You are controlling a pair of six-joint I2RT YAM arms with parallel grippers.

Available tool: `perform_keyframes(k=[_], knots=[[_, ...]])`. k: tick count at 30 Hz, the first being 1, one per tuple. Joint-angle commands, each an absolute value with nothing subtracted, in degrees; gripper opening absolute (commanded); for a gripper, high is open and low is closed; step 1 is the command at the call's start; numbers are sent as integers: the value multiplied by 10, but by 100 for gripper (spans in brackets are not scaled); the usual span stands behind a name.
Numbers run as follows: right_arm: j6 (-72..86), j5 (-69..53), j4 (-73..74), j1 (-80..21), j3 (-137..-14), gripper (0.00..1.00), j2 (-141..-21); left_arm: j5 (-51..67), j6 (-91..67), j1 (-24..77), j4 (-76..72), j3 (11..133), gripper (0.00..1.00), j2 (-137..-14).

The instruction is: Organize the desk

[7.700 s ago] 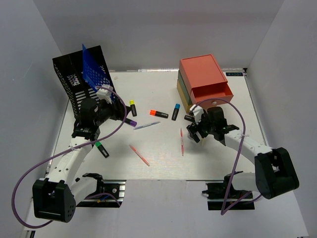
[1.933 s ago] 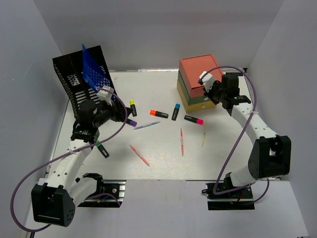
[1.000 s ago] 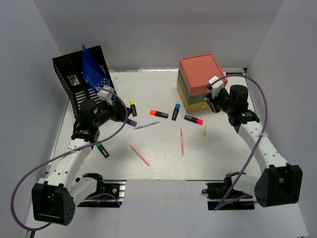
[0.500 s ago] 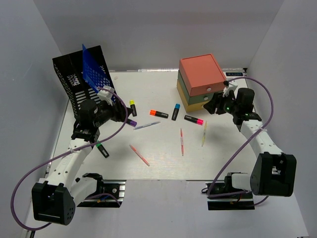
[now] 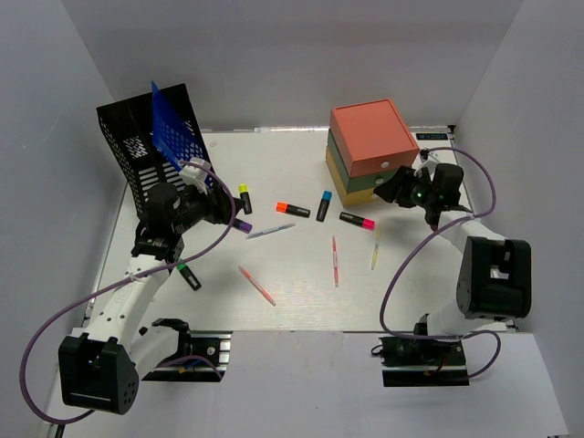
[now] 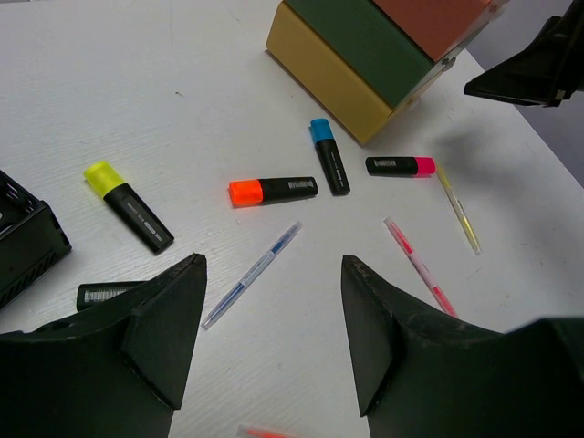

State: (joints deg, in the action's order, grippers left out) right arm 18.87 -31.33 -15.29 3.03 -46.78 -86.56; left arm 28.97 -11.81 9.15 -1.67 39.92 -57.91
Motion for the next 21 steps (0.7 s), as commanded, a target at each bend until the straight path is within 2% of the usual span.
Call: perform_keyframes(k=[1,15,21], knots=[[231,-317,-223,33,-498,61,-886,292,-112,94,-18,400,71,-577],[278,-322,-282,34,-541,48,-973,294,-112,94,-18,401,70,-582],[288,-323,-303,35,-528,32,-977,295,-112,94,-19,400,70,-582]])
